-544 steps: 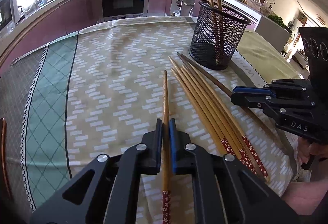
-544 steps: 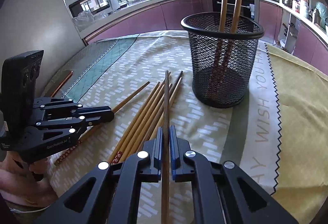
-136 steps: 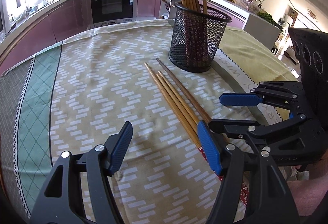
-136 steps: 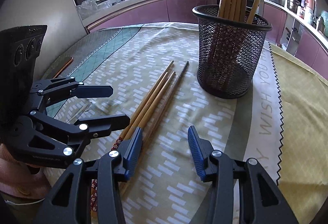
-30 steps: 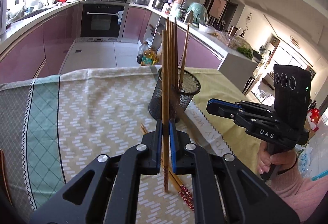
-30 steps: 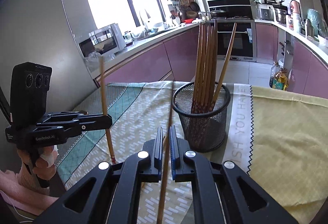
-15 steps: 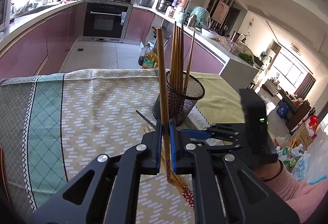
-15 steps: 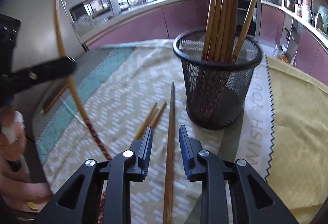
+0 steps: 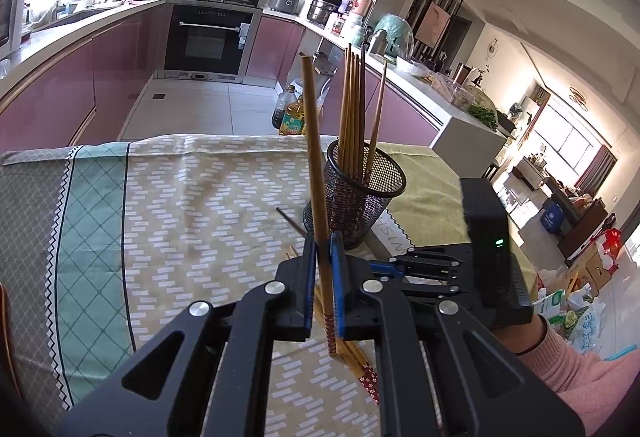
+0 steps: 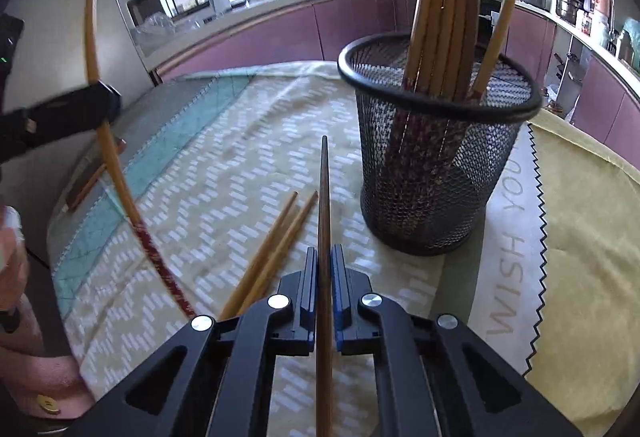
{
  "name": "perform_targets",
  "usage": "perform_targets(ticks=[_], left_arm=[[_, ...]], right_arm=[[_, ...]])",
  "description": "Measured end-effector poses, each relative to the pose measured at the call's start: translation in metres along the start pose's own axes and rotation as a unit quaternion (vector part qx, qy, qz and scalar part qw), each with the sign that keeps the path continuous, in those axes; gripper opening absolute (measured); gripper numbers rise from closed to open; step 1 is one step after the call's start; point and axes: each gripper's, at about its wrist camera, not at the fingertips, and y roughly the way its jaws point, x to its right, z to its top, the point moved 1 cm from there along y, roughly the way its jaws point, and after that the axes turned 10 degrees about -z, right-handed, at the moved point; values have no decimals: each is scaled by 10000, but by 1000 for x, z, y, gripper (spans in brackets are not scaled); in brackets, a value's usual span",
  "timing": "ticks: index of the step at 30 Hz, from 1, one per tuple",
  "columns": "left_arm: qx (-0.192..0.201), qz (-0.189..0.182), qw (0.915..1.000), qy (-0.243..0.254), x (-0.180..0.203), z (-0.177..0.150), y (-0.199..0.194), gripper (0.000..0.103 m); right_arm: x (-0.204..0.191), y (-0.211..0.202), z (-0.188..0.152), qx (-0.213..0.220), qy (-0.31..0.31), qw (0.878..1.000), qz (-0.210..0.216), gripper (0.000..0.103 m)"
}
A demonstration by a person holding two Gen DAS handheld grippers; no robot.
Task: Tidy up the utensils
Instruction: 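Lift the chopstick upright with the right gripper, then carry the chopstick over the mesh holder and lower it in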
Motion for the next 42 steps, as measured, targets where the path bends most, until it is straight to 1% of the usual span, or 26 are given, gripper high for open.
perform_targets(ticks=[4,8,11,13,15,18,19,20,22,25,28,34,39,40,41,42], left_arm=[[54,-39,10000,42,1,3,-3,8],[112,-110,9998,104,5,7,-7,7],[97,-108,9998,170,8,9,-5,7],[44,-112,9997,211,9,8,-1,7],[-87,-100,9998,135,4,6,9,7],[-297,86,9995,34,-7,0,26,7],[-346,160,9993,6,-11,-2,30,11],[-407,237,9989,-1,-13,-4,35,18],[-532,460,9975,-9,-20,-9,47,22],[-737,683,9949,-61,-32,-13,68,23],[-939,1004,9905,-55,-41,-11,92,23],[-1274,1372,9823,44,-52,-7,130,23],[-1293,1516,9799,30,-57,-2,142,23],[-1292,1538,9796,28,-57,-1,143,23],[-1284,1592,9788,47,-57,-1,144,18],[-1279,1634,9782,66,-57,0,145,15]], right_arm=[[9,-33,-1,421,136,9987,252,6],[18,-63,2,855,283,9952,369,6],[22,-81,7,1108,382,9923,398,6],[25,-87,8,1194,411,9911,414,6],[29,-87,7,1168,424,9914,407,6],[28,-80,4,1087,440,9921,446,6],[26,-78,5,1070,432,9923,444,6],[26,-77,4,1050,432,9925,450,6],[25,-75,3,1034,441,9926,459,6],[25,-73,5,1039,448,9925,456,6],[24,-72,5,1040,437,9927,434,6],[24,-70,5,1029,435,9929,415,6],[25,-70,5,1024,429,9929,430,6],[25,-69,5,1024,424,9929,431,6],[25,-69,5,1023,419,9929,431,6],[25,-70,5,1025,420,9929,432,6]])
